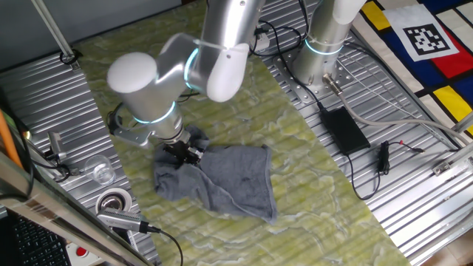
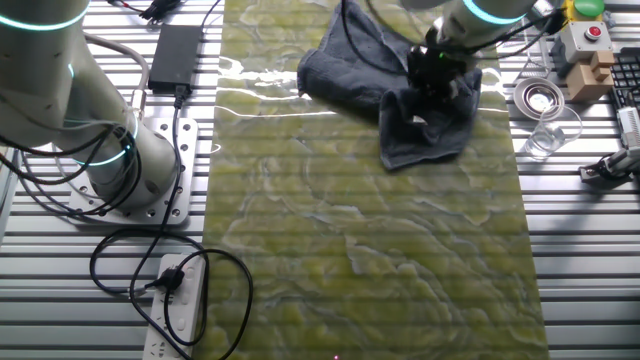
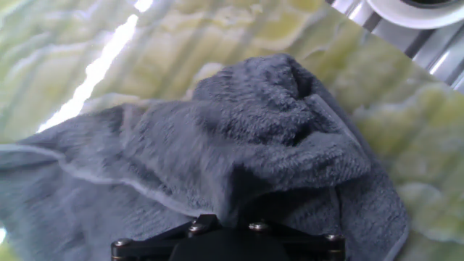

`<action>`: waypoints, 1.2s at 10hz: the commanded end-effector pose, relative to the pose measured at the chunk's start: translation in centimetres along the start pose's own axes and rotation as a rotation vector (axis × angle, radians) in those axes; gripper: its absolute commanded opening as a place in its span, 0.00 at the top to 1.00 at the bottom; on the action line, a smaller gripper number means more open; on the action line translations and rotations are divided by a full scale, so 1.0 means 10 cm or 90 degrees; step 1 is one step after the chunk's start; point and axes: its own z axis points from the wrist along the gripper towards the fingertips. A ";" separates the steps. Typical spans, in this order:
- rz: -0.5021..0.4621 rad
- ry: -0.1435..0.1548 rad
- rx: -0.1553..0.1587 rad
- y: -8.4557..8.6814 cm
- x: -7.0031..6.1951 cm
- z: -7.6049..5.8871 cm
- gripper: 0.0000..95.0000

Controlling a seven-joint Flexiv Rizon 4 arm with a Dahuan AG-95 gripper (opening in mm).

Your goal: Clean the table with a cloth

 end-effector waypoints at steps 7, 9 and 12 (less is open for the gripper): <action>0.149 -0.009 -0.012 0.05 -0.02 -0.02 1.00; 0.154 -0.013 -0.021 0.05 -0.02 -0.02 1.00; 0.161 -0.019 -0.016 0.05 -0.02 -0.02 1.00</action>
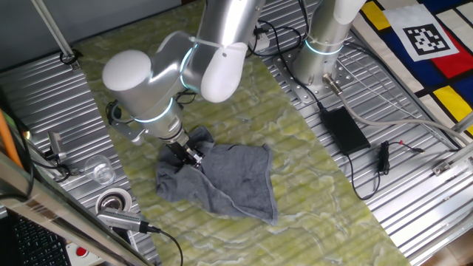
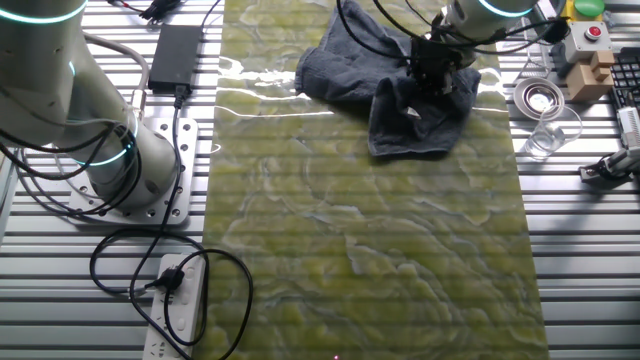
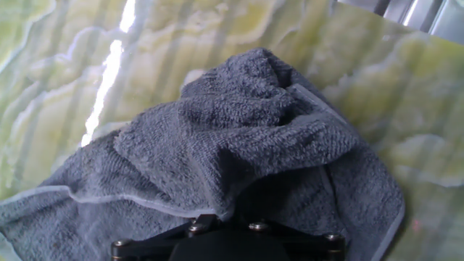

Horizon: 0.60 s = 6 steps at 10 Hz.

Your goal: Clean the table with a cloth

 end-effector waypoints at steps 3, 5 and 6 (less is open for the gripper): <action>-0.031 -0.018 0.013 0.00 0.02 0.00 1.00; -0.056 -0.017 0.011 0.00 0.02 0.00 1.00; -0.068 -0.016 0.011 0.00 0.02 0.00 1.00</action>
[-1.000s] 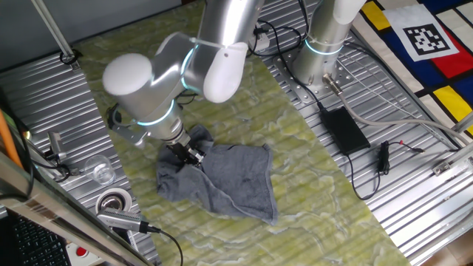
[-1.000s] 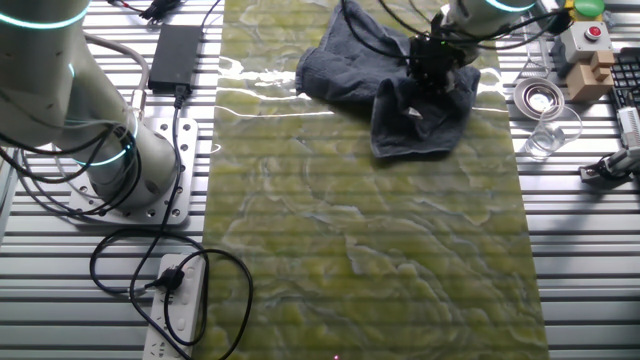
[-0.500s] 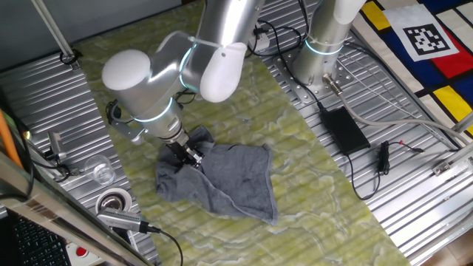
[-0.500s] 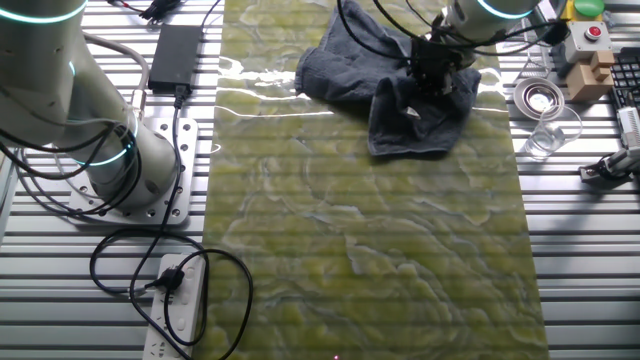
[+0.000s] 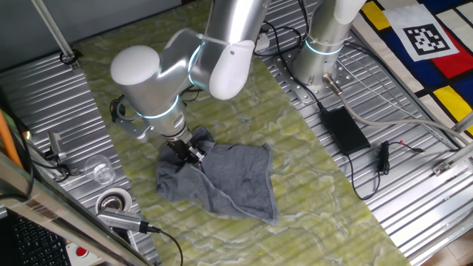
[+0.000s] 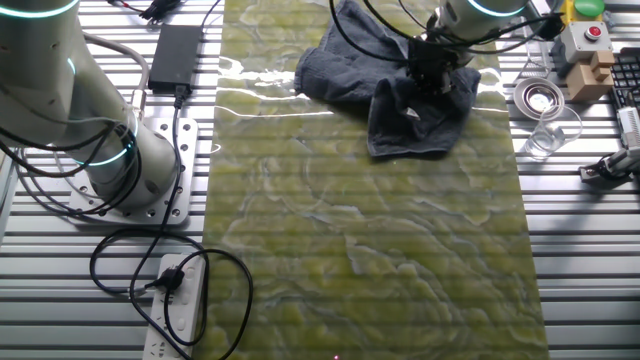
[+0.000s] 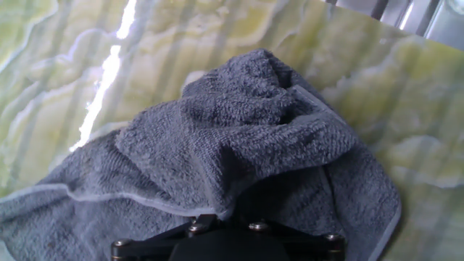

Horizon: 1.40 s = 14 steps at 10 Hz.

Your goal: Clean the table with a cloth

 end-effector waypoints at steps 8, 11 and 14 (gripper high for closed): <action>0.037 0.003 0.006 0.00 -0.01 0.00 1.00; 0.038 0.005 0.007 0.00 -0.01 0.00 1.00; 0.034 -0.004 0.011 -0.06 0.03 -0.02 1.00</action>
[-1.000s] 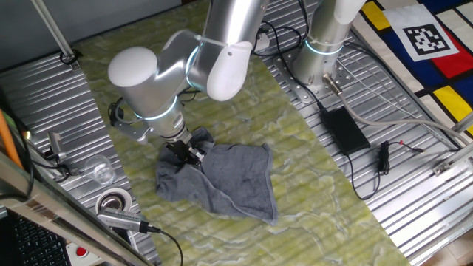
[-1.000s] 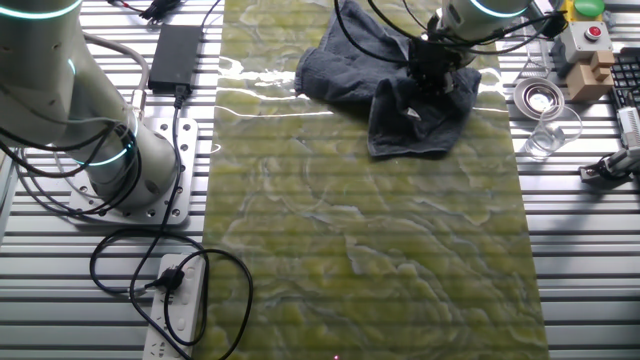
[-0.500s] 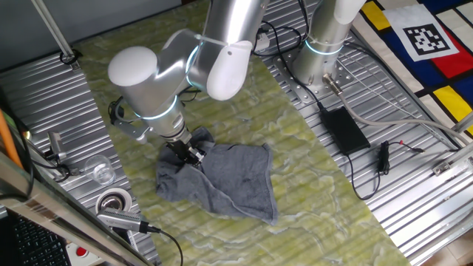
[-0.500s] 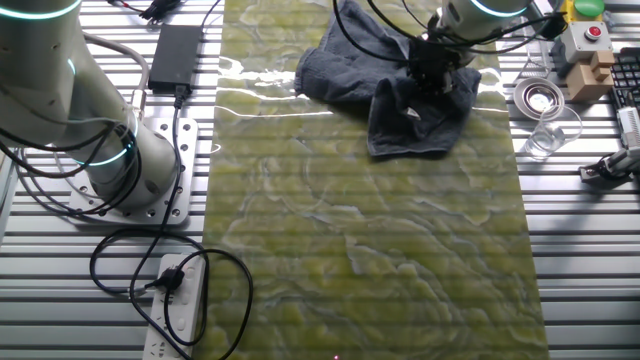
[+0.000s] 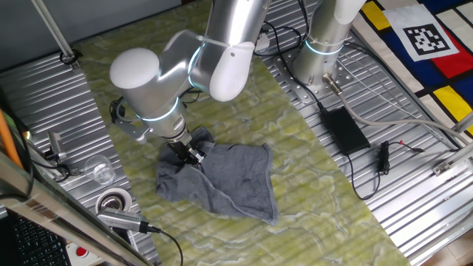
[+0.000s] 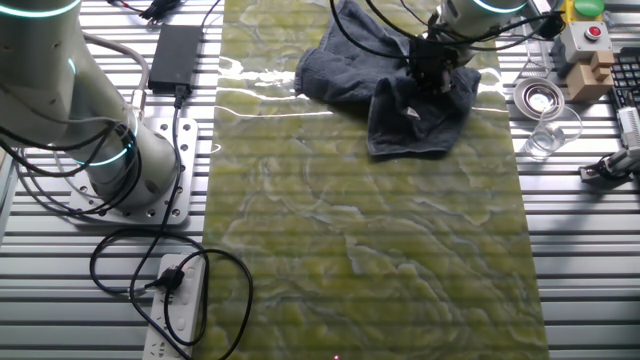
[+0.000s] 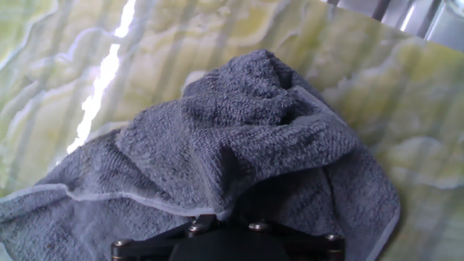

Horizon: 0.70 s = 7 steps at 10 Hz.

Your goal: Clean the table with a cloth

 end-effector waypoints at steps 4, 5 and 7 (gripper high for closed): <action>-0.072 -0.014 -0.003 -0.93 0.25 -0.30 1.00; -0.094 -0.010 -0.005 -1.12 0.26 -0.38 1.00; -0.151 -0.001 -0.004 -1.47 0.29 -0.51 1.00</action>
